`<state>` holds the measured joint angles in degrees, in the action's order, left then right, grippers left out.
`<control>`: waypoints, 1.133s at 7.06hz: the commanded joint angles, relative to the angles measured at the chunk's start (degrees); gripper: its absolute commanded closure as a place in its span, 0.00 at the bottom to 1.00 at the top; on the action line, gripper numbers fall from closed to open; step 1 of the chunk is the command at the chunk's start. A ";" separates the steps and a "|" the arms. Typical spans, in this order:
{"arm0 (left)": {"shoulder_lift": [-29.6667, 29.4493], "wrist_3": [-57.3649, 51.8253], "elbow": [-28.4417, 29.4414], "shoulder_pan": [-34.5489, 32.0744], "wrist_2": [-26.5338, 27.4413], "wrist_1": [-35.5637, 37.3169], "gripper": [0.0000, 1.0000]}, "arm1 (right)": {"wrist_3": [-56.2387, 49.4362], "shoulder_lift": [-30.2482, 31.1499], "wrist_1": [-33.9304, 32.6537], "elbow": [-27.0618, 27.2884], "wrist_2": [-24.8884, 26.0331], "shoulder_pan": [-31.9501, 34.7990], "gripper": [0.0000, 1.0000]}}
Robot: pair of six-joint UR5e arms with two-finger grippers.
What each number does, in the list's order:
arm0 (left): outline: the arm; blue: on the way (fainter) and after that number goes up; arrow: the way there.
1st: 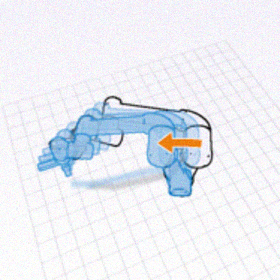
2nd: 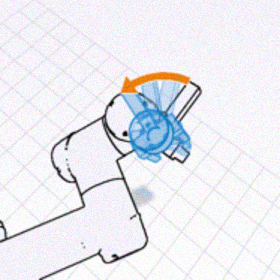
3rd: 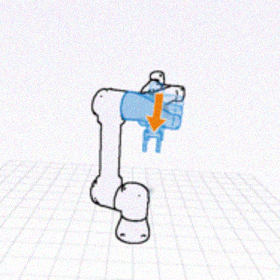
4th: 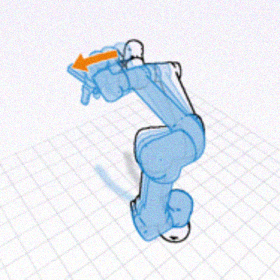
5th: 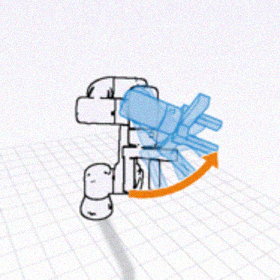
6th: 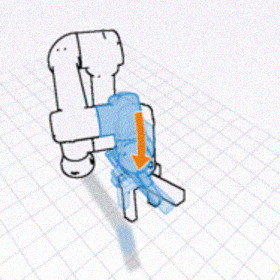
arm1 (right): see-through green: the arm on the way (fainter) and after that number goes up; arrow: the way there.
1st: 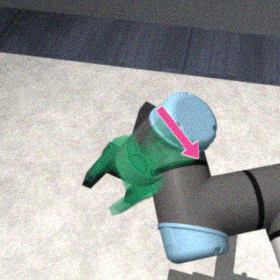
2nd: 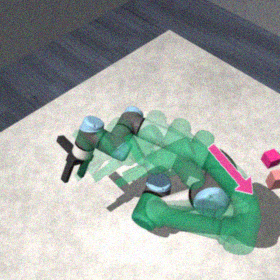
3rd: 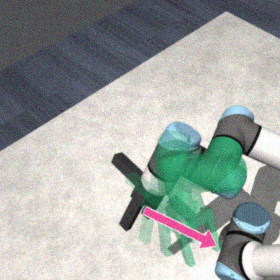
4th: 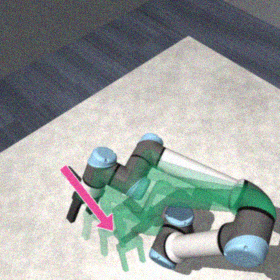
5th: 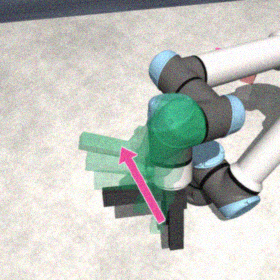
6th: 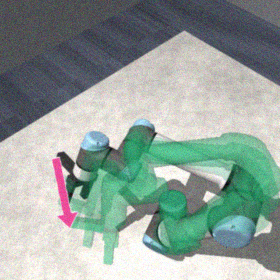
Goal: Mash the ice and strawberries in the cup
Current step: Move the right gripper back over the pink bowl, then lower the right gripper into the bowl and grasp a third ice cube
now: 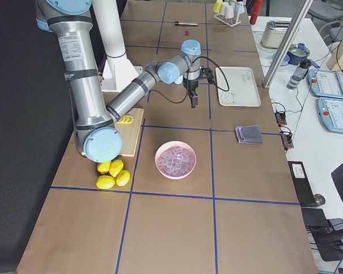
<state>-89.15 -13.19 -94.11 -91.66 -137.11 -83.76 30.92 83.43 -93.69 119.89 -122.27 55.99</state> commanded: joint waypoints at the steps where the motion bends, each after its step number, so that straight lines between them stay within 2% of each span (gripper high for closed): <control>1: 0.03 0.09 -0.37 -0.01 0.00 0.00 0.00 | -1.65 12.41 7.52 -0.71 -1.04 4.20 0.01; 2: 0.12 0.01 -0.37 -0.01 0.00 0.00 0.00 | -1.04 14.90 8.25 -2.11 -1.39 6.04 0.01; 4: 0.21 0.09 -0.72 -0.01 0.00 0.00 0.00 | -1.03 15.10 8.34 -7.10 -3.93 8.69 0.01; 6: 0.21 0.09 -1.25 -0.01 0.00 0.00 0.00 | -1.12 14.40 8.96 -8.88 -4.73 8.70 0.01; 8: 0.21 0.09 -1.25 -0.01 0.00 0.00 0.00 | 1.32 14.48 20.24 -14.74 -4.82 8.70 0.01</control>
<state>-88.95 -13.10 -95.31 -91.67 -137.11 -83.76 30.61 97.89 -79.64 108.58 -126.97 64.65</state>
